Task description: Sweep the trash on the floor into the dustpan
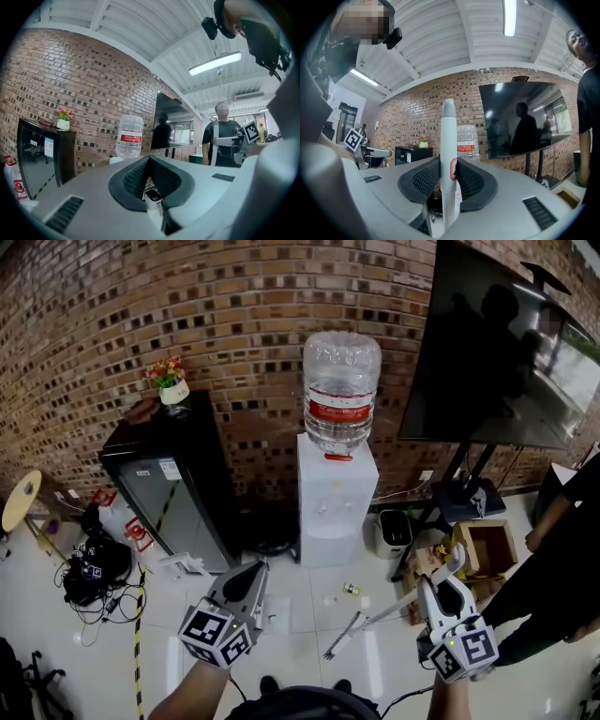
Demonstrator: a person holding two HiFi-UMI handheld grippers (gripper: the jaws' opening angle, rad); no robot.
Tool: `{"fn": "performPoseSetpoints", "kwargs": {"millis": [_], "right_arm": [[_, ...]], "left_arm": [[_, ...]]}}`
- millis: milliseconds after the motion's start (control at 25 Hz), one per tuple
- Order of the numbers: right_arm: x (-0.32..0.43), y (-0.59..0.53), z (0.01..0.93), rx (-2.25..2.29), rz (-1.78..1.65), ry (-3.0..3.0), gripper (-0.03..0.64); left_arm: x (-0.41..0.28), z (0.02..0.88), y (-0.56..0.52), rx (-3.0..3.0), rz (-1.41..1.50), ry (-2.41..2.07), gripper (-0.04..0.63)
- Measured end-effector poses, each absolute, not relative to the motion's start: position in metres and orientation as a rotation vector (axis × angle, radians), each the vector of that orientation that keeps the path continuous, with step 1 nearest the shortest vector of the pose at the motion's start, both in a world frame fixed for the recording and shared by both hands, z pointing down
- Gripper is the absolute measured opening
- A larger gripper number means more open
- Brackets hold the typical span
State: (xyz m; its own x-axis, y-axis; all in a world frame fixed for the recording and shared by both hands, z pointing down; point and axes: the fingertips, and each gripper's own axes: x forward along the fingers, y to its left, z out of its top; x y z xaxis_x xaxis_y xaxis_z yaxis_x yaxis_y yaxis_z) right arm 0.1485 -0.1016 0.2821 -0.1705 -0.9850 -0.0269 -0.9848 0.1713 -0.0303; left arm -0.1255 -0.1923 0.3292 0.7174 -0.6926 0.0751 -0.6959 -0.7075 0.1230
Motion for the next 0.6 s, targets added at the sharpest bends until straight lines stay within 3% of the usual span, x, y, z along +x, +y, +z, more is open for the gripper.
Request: {"fn": "performPoseSetpoints", "kwargs": {"millis": [600], "right_arm": [[0.155, -0.084, 0.269, -2.006, 0.02, 2.341, 0.12]], "left_arm": [[-0.115, 0.316, -0.172, 2.824, 0.033, -1.119, 0.009]]}}
